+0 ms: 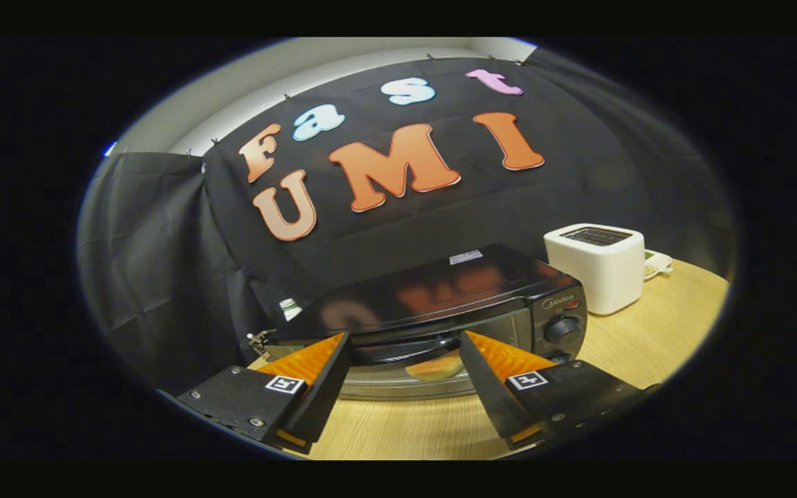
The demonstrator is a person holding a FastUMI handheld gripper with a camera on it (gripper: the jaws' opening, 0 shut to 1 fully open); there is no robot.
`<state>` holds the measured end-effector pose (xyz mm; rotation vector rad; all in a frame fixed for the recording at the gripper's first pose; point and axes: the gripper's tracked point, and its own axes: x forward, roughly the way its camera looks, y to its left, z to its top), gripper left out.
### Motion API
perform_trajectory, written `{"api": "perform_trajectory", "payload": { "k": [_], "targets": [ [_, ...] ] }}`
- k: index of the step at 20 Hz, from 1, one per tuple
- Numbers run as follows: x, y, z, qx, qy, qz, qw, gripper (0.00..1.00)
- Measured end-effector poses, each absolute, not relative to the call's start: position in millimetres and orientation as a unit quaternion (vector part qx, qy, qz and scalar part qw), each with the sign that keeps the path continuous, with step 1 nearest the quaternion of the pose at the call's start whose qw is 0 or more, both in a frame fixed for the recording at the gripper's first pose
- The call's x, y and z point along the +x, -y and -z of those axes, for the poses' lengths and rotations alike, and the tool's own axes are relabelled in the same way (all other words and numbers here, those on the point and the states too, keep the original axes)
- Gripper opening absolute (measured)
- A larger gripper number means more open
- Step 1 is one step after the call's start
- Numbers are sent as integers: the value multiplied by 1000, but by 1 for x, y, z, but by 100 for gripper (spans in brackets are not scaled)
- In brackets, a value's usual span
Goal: Open the toaster oven, put the food inside, and close the toaster oven door.
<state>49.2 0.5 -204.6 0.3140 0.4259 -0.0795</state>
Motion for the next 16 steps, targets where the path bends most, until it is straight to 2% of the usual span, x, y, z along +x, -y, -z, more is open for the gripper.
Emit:
{"api": "perform_trajectory", "payload": {
  "k": [8, 16],
  "targets": [
    [48, -18, 165, 96, -155, 10, 983, 89],
    [-3, -37, 90, 26, -86, -11, 996, 89]
  ]
}}
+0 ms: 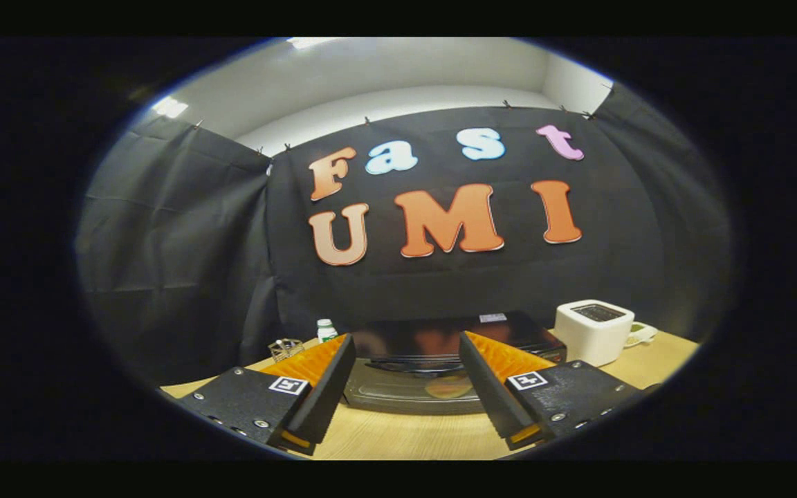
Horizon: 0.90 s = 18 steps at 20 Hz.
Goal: Open the toaster oven, put the food inside, and close the toaster oven door.
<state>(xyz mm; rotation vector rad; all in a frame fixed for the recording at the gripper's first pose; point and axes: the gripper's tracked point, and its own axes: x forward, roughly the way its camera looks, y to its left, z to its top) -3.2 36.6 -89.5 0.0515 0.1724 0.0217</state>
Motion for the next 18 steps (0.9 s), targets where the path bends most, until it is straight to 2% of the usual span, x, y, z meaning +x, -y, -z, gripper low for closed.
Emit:
{"api": "perform_trajectory", "payload": {
  "k": [6, 11, 18],
  "targets": [
    [-49, -39, 41, -17, -54, -14, 998, 90],
    [-87, -29, 10, -48, -23, 9, 999, 97],
    [-116, -13, 15, -1, 7, 19, 1000, 97]
  ]
}}
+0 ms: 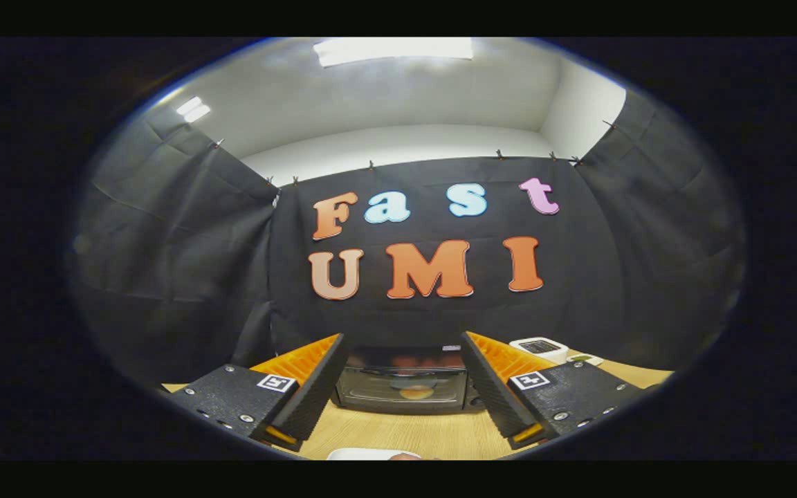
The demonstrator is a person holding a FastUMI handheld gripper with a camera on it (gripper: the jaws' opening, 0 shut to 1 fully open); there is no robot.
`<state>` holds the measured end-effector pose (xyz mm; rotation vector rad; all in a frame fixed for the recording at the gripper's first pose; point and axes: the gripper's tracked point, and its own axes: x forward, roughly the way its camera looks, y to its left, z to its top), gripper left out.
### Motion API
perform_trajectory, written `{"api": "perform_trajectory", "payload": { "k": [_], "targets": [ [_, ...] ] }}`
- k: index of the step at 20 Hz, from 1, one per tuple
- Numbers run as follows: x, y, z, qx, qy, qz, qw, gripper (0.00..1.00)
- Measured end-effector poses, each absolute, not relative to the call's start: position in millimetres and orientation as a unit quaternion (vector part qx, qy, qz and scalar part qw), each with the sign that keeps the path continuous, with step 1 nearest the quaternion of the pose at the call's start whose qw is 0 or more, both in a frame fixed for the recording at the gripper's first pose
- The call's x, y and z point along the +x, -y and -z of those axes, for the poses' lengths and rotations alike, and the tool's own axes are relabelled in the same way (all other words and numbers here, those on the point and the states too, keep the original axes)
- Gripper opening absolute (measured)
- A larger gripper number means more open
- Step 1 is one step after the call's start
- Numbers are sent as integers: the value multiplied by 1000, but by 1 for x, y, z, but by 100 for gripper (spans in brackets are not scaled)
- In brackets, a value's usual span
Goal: Open the toaster oven, put the food inside, and close the toaster oven door.
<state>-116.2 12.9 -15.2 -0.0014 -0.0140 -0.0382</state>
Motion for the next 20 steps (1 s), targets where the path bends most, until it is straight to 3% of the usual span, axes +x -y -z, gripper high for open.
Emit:
{"api": "perform_trajectory", "payload": {
  "k": [4, 14, 20],
  "targets": [
    [-120, 11, 23, -20, 16, 57, 998, 97],
    [-122, 7, 32, -21, -2, 66, 998, 97],
    [-125, -8, 33, -1, -4, 31, 1000, 97]
  ]
}}
